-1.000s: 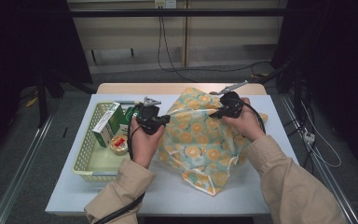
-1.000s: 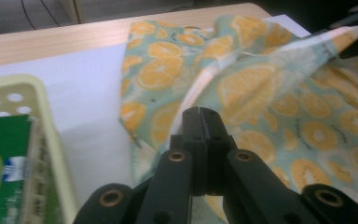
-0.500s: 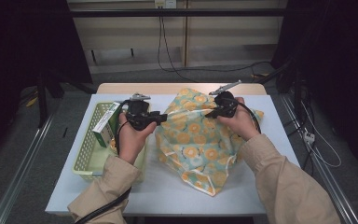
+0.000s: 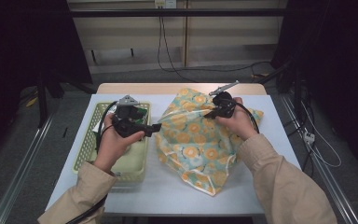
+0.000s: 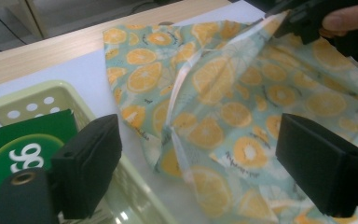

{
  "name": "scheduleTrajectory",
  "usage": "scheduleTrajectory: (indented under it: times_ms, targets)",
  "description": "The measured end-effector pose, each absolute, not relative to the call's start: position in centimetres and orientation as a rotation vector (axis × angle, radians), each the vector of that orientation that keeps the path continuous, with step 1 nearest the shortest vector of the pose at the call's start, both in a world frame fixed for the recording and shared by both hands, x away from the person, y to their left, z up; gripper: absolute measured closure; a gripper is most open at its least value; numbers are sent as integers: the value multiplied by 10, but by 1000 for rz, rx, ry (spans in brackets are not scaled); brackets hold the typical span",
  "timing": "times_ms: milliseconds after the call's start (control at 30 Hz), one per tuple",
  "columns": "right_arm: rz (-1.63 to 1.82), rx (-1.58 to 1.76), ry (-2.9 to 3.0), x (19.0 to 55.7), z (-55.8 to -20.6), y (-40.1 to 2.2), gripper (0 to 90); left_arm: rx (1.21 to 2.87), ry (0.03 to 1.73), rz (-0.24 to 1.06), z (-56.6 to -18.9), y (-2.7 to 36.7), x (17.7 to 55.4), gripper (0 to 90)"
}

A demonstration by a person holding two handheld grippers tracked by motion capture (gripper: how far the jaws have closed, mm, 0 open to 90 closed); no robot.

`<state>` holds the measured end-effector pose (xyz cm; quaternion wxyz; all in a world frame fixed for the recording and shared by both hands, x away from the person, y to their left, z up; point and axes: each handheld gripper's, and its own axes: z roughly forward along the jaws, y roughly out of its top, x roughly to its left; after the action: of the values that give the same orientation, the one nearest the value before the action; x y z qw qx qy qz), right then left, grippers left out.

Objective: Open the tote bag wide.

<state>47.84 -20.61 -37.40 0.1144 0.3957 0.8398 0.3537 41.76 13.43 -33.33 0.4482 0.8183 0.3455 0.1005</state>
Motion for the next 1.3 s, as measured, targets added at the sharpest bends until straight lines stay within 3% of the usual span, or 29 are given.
scheduleTrajectory:
  times_ms: [300, 567, 1300]
  targets:
    - [1035, 1161, 2464, 479, -376, -206, 892, 2065, 822, 286, -340, 169, 411, 60]
    - [1041, 1159, 2452, 477, -373, -208, 892, 2053, 848, 303, -355, 192, 413, 61]
    - [1054, 1180, 2435, 478, -372, -213, 892, 2092, 945, 272, -401, 207, 424, 64]
